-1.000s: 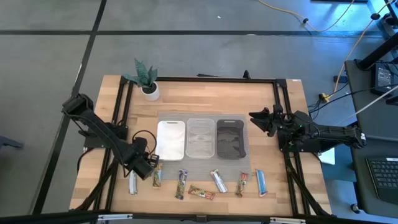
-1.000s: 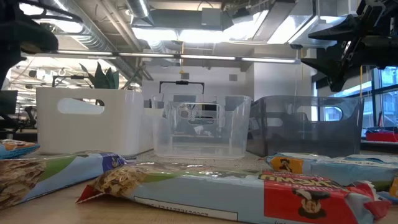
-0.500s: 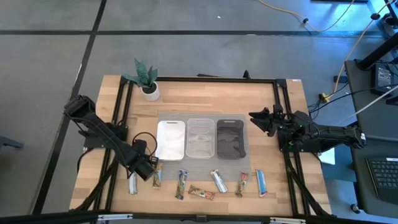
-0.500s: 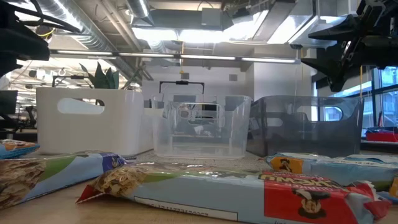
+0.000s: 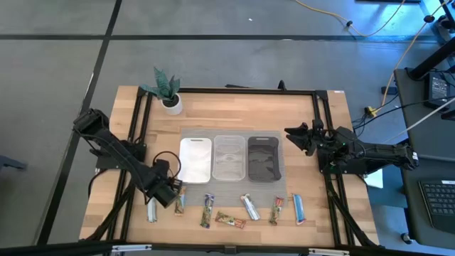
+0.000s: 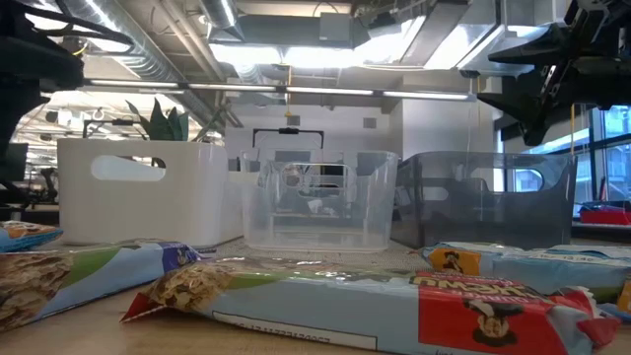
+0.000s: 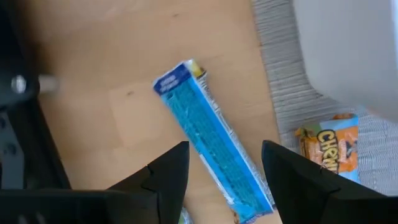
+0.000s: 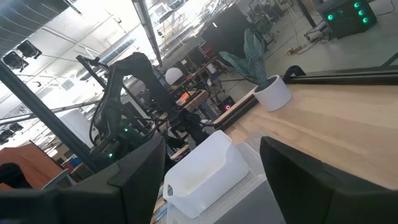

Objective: Pick and place Granola Bars by type
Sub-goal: Put the left purple granola bar into the white bin

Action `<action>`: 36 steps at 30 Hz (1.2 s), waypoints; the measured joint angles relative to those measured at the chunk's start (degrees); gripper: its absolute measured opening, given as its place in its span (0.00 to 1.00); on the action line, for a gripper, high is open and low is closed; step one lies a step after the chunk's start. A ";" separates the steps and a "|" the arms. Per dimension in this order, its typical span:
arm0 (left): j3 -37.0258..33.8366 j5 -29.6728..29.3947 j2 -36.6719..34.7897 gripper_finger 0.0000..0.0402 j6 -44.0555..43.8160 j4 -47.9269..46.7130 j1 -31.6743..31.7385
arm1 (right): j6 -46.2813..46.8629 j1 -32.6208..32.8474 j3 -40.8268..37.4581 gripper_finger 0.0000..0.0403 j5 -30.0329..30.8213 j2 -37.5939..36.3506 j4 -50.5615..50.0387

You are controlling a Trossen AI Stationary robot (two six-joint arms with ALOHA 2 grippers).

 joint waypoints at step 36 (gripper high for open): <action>0.17 6.29 12.22 0.44 3.78 7.47 -0.71 | -0.17 0.00 -0.02 0.66 1.47 0.02 -0.02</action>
